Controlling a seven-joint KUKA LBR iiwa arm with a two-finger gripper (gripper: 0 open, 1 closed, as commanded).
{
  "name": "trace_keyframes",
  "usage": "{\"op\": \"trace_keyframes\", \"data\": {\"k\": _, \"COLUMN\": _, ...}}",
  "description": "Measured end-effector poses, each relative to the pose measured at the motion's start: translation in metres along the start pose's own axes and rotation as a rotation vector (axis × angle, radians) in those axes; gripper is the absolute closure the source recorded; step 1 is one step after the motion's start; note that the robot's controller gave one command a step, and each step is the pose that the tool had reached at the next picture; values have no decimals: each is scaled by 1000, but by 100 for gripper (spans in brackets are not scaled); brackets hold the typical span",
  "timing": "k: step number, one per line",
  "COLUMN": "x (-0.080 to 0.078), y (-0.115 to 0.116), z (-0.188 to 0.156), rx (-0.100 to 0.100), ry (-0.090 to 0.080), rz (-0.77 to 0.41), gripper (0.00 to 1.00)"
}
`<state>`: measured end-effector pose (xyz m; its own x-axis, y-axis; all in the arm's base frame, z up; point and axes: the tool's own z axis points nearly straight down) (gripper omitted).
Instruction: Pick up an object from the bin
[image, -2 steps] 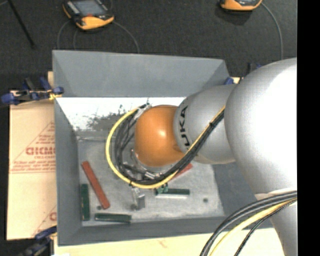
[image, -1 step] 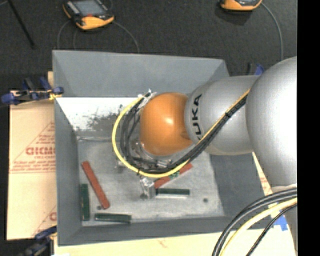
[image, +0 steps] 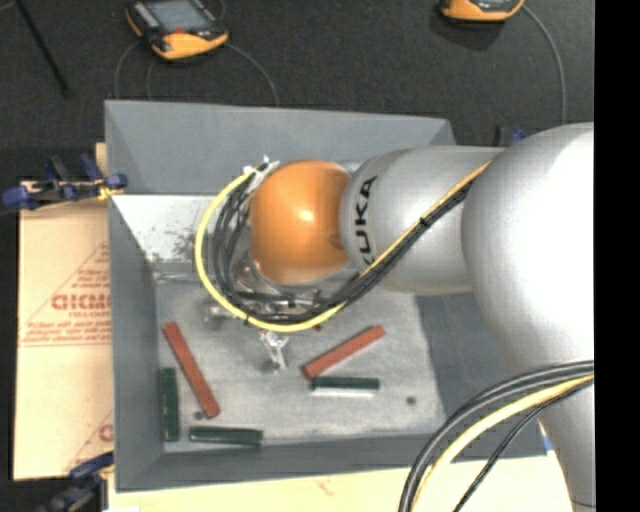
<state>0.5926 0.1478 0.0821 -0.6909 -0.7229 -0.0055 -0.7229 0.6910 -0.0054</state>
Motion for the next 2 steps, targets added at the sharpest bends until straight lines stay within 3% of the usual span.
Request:
{"op": "trace_keyframes", "data": {"k": 1, "x": 13, "y": 43, "z": -25, "rx": -11, "ry": 11, "rz": -46, "gripper": 0}}
{"op": "trace_keyframes", "data": {"k": 2, "x": 24, "y": 16, "z": -42, "rx": -5, "ry": -2, "rz": -34, "gripper": 0}}
